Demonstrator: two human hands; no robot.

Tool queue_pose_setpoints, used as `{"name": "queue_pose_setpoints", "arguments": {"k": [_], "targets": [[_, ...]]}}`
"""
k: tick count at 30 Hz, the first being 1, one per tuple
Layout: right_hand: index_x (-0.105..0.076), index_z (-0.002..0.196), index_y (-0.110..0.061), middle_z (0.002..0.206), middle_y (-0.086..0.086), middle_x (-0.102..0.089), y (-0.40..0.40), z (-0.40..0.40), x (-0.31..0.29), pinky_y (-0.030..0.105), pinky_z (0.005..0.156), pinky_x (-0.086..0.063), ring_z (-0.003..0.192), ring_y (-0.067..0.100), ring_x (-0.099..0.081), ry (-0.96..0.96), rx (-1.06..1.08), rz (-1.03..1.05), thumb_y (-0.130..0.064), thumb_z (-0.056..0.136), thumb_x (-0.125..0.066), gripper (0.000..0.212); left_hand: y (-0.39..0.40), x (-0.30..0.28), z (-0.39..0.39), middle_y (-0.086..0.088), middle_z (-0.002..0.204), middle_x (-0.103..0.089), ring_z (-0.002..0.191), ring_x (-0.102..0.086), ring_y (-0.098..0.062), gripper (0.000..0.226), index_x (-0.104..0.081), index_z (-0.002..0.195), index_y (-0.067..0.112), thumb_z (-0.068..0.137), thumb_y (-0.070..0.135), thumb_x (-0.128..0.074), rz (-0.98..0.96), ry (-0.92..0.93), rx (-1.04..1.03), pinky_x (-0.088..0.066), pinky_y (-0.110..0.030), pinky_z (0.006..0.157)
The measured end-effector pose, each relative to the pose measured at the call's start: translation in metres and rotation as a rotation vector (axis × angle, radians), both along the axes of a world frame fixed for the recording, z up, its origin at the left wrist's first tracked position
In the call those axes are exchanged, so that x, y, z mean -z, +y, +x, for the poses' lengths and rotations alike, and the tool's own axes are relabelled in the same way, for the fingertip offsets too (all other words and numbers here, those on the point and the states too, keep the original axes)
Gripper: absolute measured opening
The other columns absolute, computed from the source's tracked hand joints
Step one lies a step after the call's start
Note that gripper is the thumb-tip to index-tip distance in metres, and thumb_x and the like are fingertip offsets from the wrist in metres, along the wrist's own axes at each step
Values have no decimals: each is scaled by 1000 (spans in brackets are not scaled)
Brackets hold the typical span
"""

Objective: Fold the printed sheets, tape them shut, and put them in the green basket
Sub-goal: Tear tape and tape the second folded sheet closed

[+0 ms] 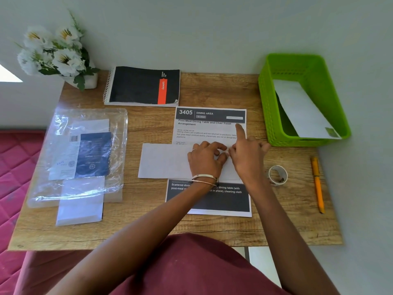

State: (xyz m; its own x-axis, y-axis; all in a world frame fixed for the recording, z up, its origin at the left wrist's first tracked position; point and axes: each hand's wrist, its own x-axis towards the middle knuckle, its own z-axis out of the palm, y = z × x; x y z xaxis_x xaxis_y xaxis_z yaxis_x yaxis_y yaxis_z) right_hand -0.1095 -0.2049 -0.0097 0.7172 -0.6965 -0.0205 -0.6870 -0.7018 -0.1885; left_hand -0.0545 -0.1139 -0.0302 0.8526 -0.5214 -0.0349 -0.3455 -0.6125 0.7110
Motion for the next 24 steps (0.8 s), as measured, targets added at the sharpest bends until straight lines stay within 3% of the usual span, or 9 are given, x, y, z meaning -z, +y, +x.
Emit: {"name": "queue_pose_setpoints", "arguments": {"k": [5,8,11,17,24], "targets": [[-30,144,-21,110,5,-64,1,-4,-9,38,87,-26,109,26,-54,-79,36,73,-13,84,-69,72,-1,-1,1,8,78,-62,88,-51,-19,14,-69,90,32,77,35,-70,16,3,3,-28,-29,69],[-38,139,-19,110,6,-64,-3,-9,-6,43,94,-31,110,28,-54,-213,151,114,-10,80,-71,69,-1,0,1,9,78,-61,88,-50,-20,17,-69,92,33,76,37,-70,15,11,3,-29,-30,70],[-43,135,-18,109,5,-63,-3,-11,-2,48,97,-33,112,28,-52,-307,207,212,-19,80,-72,63,-1,0,1,8,79,-61,89,-50,-19,18,-68,94,33,77,38,-69,25,1,5,-30,-30,70],[-40,135,-19,127,8,-55,-2,-6,8,47,94,-33,120,30,-42,-213,220,148,-38,79,-71,67,0,-2,2,9,78,-60,89,-50,-18,19,-68,96,33,78,39,-68,31,-1,17,-27,-29,70],[-42,134,-19,130,13,-51,1,-9,7,44,93,-32,122,32,-38,-188,269,105,-37,80,-71,63,0,1,2,9,81,-61,90,-50,-19,22,-68,98,33,78,42,-68,29,17,19,-32,-31,73]]}}
